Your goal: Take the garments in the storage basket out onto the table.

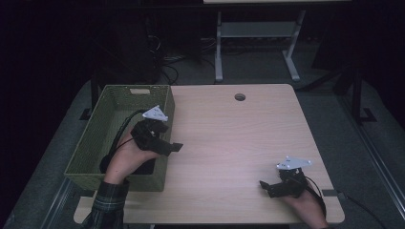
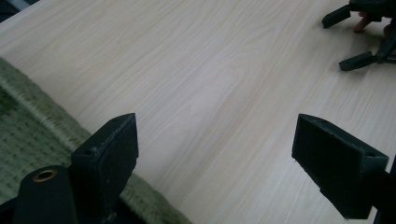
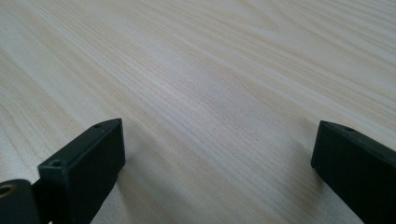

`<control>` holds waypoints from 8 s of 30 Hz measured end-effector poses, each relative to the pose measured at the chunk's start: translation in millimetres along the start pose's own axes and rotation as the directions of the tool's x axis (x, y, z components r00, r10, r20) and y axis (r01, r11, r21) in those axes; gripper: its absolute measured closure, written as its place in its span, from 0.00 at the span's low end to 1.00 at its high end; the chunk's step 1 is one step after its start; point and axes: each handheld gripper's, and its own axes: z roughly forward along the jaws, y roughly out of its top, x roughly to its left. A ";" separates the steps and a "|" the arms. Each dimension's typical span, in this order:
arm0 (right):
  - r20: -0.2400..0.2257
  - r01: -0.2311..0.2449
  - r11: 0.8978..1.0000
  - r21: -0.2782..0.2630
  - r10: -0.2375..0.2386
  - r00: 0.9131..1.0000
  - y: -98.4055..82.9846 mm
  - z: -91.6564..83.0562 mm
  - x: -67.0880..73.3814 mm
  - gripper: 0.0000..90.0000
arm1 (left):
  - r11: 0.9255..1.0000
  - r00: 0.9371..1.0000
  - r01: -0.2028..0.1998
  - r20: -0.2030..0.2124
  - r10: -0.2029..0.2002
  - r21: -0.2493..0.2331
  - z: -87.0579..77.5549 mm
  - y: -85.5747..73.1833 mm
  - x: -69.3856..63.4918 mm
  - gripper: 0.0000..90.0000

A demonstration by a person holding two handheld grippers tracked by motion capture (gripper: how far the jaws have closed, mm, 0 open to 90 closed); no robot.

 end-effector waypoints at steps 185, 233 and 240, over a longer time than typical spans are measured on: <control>0.000 0.000 1.000 0.000 0.000 1.000 0.0 0.0 0.0 0.03 | 0.985 0.999 0.046 0.001 -0.047 0.165 -122.4 34.0 69.7 0.81; 0.000 -0.001 1.000 -0.001 0.001 1.000 -0.1 0.0 0.1 0.03 | 0.983 0.987 -0.142 0.097 0.132 0.112 -77.9 161.3 -1.7 0.82; 0.000 -0.002 1.000 0.002 0.002 1.000 0.0 -0.2 0.2 0.03 | 0.977 0.982 -0.167 0.106 0.154 0.130 -55.3 170.4 -15.0 0.82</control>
